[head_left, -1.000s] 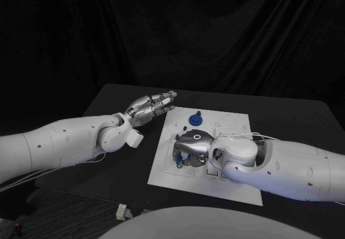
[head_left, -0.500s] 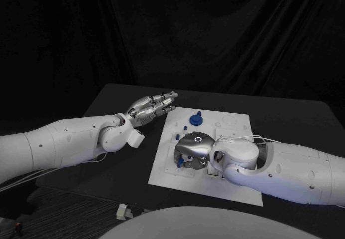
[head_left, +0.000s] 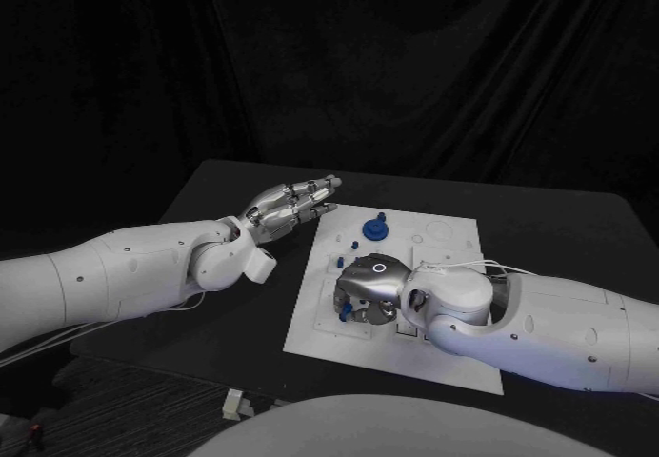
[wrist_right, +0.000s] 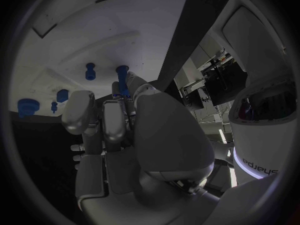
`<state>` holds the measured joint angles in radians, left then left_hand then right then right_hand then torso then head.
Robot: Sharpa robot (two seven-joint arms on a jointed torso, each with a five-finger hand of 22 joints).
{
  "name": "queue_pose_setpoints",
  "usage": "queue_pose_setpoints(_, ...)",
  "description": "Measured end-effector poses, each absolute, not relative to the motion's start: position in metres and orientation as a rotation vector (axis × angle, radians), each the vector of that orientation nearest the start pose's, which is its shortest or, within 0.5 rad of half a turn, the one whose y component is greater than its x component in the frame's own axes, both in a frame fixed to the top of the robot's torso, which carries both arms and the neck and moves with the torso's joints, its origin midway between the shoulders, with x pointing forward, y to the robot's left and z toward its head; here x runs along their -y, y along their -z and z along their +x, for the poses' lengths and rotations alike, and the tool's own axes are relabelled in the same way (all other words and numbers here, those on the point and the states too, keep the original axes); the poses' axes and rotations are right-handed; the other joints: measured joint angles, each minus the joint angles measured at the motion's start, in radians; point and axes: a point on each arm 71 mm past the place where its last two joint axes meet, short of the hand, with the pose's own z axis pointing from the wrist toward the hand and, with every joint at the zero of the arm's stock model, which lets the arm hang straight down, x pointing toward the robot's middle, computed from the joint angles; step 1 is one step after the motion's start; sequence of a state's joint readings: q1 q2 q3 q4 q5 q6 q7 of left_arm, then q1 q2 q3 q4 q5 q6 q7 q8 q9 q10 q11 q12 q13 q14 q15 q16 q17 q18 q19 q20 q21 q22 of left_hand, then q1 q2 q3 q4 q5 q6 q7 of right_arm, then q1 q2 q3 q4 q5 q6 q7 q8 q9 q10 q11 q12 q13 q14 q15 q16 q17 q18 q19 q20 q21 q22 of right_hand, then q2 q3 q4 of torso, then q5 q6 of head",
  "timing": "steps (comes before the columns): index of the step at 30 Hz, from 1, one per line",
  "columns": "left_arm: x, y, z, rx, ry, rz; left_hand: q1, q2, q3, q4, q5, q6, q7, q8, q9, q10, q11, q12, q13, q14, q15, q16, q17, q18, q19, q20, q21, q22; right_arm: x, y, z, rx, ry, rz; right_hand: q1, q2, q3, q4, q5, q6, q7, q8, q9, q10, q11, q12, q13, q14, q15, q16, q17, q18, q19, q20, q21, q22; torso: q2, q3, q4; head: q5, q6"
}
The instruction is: Assemble the parts on the task board
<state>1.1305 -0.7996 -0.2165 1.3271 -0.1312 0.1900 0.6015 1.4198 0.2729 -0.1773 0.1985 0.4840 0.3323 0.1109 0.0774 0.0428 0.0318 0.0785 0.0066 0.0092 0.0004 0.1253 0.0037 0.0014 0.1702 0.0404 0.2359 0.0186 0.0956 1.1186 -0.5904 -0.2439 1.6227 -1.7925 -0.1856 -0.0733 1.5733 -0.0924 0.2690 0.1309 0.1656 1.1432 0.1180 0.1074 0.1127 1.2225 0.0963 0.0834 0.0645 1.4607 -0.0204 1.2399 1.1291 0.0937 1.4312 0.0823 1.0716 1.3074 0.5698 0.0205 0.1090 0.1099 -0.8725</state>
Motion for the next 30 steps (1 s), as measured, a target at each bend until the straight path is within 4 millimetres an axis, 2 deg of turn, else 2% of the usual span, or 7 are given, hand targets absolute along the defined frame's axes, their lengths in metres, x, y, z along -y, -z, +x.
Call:
queue_pose_setpoints(3,-0.223,0.268,0.465,-1.674,1.865,-0.911,0.0,0.0,0.0,0.0,0.0,0.0,0.0,0.0,0.0,0.0,0.0,0.0,0.0,0.0,0.0,0.0,0.0,0.0,0.0,0.0,0.0,-0.001,0.048,0.276,0.375,-1.756,-0.853,-0.835,0.0,0.0,0.0,0.0,0.0,-0.006,0.005,-0.014,-0.001,0.0,0.0,-0.001,0.0,0.0,0.0,0.0,-0.002,0.0,0.0,0.0,0.0,0.0,0.0,-0.0001,0.0,-0.001,0.0)
queue_pose_setpoints(5,-0.223,0.268,0.465,-1.674,1.866,-0.912,0.0,0.0,0.0,0.0,0.0,0.0,0.0,0.0,0.0,0.0,0.0,0.0,0.0,0.0,0.0,0.0,0.0,0.0,0.0,0.0,0.0,-0.001,0.048,0.276,0.375,-1.754,-0.85,-0.838,-0.014,-0.014,0.006,0.006,-0.002,-0.024,0.01,-0.027,-0.006,0.018,-0.018,-0.007,0.0,0.0,0.0,0.0,-0.002,0.0,0.0,0.0,0.0,0.0,0.0,-0.0002,-0.0002,-0.001,0.0)
queue_pose_setpoints(10,-0.223,0.269,0.465,-1.675,1.866,-0.913,0.0,0.0,0.0,0.0,0.0,0.0,0.0,0.0,0.0,0.0,0.0,0.0,0.0,0.0,0.0,0.0,0.0,0.0,0.0,0.0,0.0,-0.001,0.048,0.276,0.375,-1.748,-0.846,-0.848,-0.073,-0.043,-0.009,0.051,-0.021,-0.108,0.015,-0.045,-0.026,0.015,-0.033,-0.016,0.005,0.004,0.004,0.001,0.01,0.0,-0.004,0.004,0.0,0.0,0.0,-0.0002,-0.0008,-0.003,0.0)
queue_pose_setpoints(15,-0.223,0.27,0.465,-1.676,1.865,-0.915,0.0,0.0,0.0,0.0,0.0,0.0,0.0,0.0,0.0,0.0,0.0,0.0,0.0,0.0,0.0,0.0,0.0,0.0,-0.004,0.004,0.0,-0.001,0.049,0.277,0.375,-1.744,-0.848,-0.857,-0.121,-0.059,-0.037,0.078,-0.083,-0.183,0.01,-0.045,-0.043,-0.021,-0.019,-0.014,0.002,0.004,0.012,0.007,0.012,0.0,-0.011,0.011,-0.001,0.0,0.0,0.0002,-0.0009,-0.003,0.0)
queue_pose_setpoints(17,-0.223,0.27,0.465,-1.677,1.865,-0.915,0.0,0.0,0.0,0.0,0.0,0.0,0.0,0.0,0.0,0.0,0.0,0.0,0.0,0.0,0.0,0.0,0.0,0.0,-0.004,0.004,0.0,-0.001,0.049,0.277,0.375,-1.743,-0.849,-0.86,-0.13,-0.064,-0.047,0.084,-0.098,-0.197,0.0,-0.045,-0.044,-0.034,-0.015,-0.014,0.002,0.004,0.012,0.007,0.011,0.0,-0.013,0.013,-0.005,0.0,0.0,0.0003,-0.001,-0.002,0.0)
queue_pose_setpoints(24,-0.223,0.271,0.465,-1.678,1.864,-0.917,0.0,0.0,0.0,0.0,0.0,0.0,0.0,0.0,0.0,0.0,0.0,0.0,0.0,0.0,0.0,0.0,0.0,0.0,-0.004,0.004,0.0,-0.001,0.052,0.278,0.375,-1.74,-0.851,-0.863,-0.16,-0.061,-0.102,0.09,-0.109,-0.241,-0.018,-0.045,-0.044,-0.077,-0.011,-0.014,0.002,-0.003,0.019,0.007,0.004,0.0,-0.018,0.018,-0.012,0.001,0.0,0.0006,-0.0015,-0.002,0.0)
queue_pose_setpoints(30,-0.224,0.271,0.464,-1.679,1.863,-0.918,0.0,0.0,0.0,0.0,0.0,0.0,0.0,0.0,0.0,0.0,0.0,0.0,0.0,0.0,0.0,0.0,-0.001,0.0,-0.004,0.004,0.0,-0.002,0.059,0.277,0.378,-1.72,-0.852,-0.842,-0.184,-0.065,-0.148,0.117,-0.109,-0.277,-0.02,-0.045,-0.045,-0.162,0.004,-0.018,-0.001,-0.006,0.03,0.007,0.001,0.0,-0.025,0.025,-0.022,0.001,0.001,0.0009,-0.0015,-0.003,0.0)
